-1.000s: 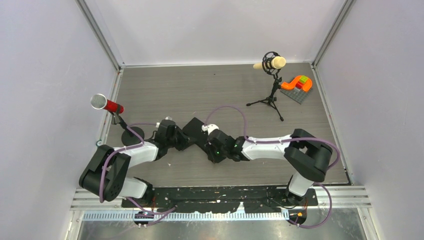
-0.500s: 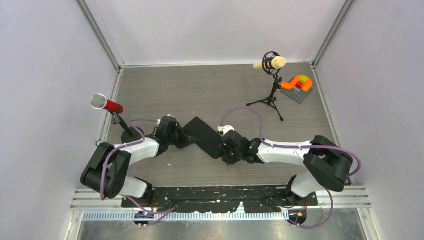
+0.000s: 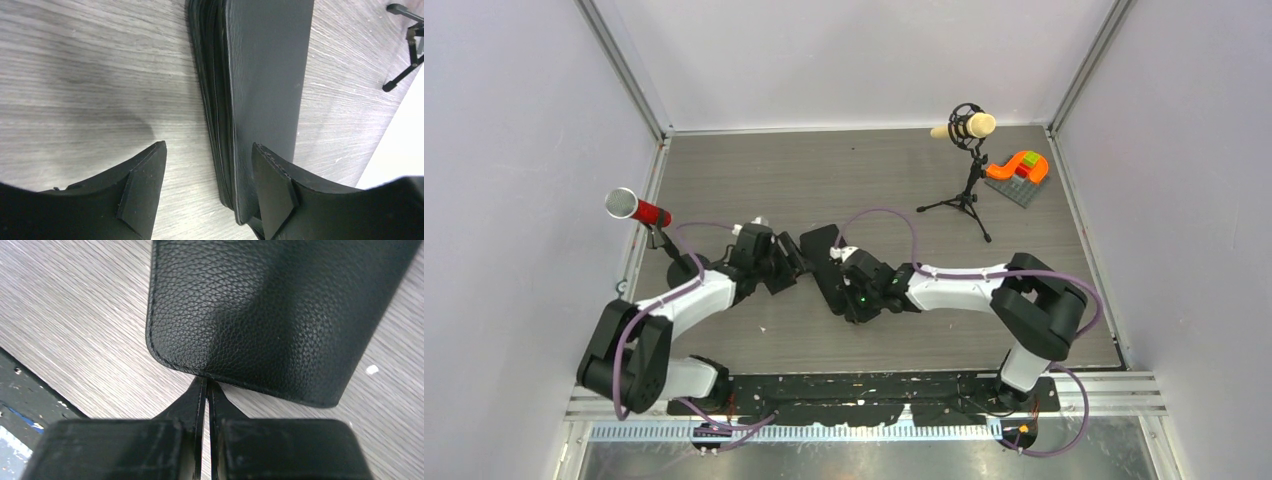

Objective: Sort the hair-cutting tools

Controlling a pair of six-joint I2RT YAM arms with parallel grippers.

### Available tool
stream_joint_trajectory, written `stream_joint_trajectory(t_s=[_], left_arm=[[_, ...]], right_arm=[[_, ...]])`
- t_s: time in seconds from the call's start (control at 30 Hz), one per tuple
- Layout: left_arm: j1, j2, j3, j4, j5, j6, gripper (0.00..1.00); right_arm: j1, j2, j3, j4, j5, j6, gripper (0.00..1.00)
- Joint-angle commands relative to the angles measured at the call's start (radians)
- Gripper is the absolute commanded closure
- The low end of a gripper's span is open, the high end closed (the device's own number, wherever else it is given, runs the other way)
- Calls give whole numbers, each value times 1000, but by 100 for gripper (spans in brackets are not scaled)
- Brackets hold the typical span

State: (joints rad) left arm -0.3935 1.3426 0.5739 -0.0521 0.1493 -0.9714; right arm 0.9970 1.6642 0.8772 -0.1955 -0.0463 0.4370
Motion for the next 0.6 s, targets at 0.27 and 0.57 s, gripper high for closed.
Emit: stream_joint_trajectory(t_s=[0.27, 0.57], left_arm=[[-95, -97, -120, 26, 39, -52, 36], [-123, -73, -125, 46, 49, -75, 73]], right_arm=[[12, 133, 144, 57, -72, 0, 95], [12, 144, 143, 60, -71, 3, 95]])
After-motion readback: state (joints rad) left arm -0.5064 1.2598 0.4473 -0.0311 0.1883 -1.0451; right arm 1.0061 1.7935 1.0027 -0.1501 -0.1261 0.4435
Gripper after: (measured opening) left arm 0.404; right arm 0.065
